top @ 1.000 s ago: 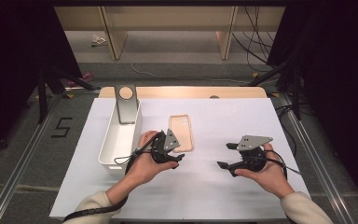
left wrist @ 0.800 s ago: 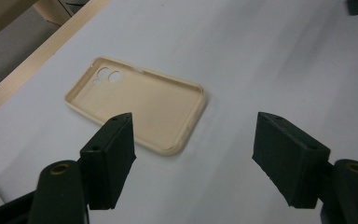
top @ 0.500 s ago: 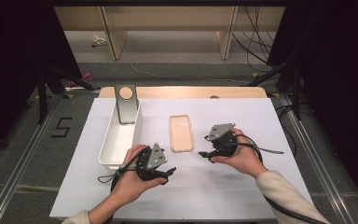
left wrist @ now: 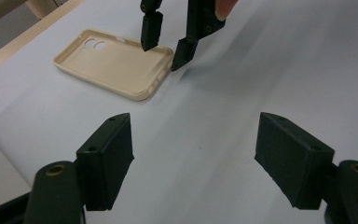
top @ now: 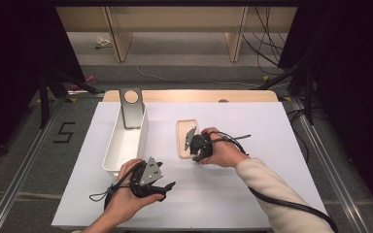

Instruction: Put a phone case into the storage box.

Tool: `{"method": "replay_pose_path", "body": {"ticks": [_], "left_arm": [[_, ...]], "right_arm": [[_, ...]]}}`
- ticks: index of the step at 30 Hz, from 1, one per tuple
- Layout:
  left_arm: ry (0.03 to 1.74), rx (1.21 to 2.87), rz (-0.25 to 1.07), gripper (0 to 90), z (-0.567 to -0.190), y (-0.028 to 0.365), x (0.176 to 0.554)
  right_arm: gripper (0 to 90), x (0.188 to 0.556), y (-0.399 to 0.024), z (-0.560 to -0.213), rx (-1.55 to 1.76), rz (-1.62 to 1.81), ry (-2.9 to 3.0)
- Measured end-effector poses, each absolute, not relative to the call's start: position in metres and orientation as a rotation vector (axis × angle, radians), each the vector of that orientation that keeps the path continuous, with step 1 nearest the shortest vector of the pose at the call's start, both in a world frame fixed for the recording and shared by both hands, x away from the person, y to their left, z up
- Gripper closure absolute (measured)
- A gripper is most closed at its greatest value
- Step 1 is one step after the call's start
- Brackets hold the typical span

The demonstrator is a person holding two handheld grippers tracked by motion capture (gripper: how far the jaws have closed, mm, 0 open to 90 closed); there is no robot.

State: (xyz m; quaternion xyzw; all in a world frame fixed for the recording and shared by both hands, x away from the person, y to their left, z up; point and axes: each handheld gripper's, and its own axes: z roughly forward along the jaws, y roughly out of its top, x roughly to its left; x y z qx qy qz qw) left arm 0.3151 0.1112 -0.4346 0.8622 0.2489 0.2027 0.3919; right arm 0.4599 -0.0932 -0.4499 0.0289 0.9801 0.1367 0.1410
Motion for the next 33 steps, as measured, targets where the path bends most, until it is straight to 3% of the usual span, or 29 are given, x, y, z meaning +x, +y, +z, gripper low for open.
{"method": "replay_pose_path", "body": {"ticks": [33], "left_arm": [[0.635, 2.192, 0.502, 26.6, -0.437, 0.110, 0.317]], "right_arm": [[67.7, 0.459, -0.060, -0.458, -0.133, 0.143, 2.817]]}}
